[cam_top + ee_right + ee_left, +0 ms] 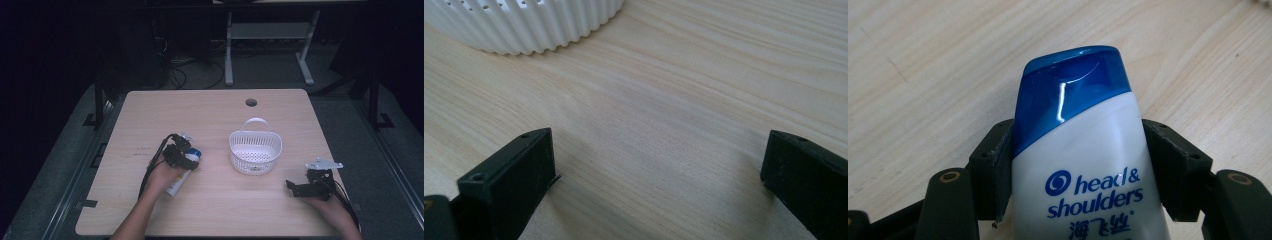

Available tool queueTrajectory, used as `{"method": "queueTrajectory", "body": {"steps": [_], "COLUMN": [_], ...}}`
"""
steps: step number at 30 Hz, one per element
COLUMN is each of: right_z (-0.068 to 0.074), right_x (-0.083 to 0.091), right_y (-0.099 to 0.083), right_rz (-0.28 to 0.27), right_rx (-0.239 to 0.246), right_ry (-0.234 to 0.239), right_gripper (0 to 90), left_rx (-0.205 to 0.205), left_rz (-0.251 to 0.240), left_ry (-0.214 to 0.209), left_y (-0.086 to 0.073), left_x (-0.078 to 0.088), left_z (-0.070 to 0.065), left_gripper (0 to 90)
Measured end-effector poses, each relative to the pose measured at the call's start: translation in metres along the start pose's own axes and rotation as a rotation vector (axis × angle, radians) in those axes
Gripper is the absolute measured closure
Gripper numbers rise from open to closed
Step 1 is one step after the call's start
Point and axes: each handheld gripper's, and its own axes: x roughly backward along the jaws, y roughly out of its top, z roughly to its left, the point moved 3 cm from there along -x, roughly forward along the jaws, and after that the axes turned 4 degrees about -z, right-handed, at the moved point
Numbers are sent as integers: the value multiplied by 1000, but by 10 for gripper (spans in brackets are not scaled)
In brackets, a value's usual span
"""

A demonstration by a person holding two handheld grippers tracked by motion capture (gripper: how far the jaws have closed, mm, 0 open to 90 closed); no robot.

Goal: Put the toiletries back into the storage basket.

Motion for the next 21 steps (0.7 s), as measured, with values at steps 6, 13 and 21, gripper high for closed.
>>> {"method": "queueTrajectory", "body": {"steps": [6,13,21], "right_z": [0,0,0], "right_x": [0,0,0], "right_y": [0,0,0], "right_rz": [0,0,0], "right_rx": [0,0,0], "right_ry": [0,0,0], "right_gripper": [6,5,5], "left_rx": [9,9,40], "left_rz": [-66,-134,-227], "left_ry": [-24,-69,-150], "left_y": [0,-4,-10], "left_x": [16,34,52], "left_z": [5,13,22], "left_gripper": [349,352,357]}}
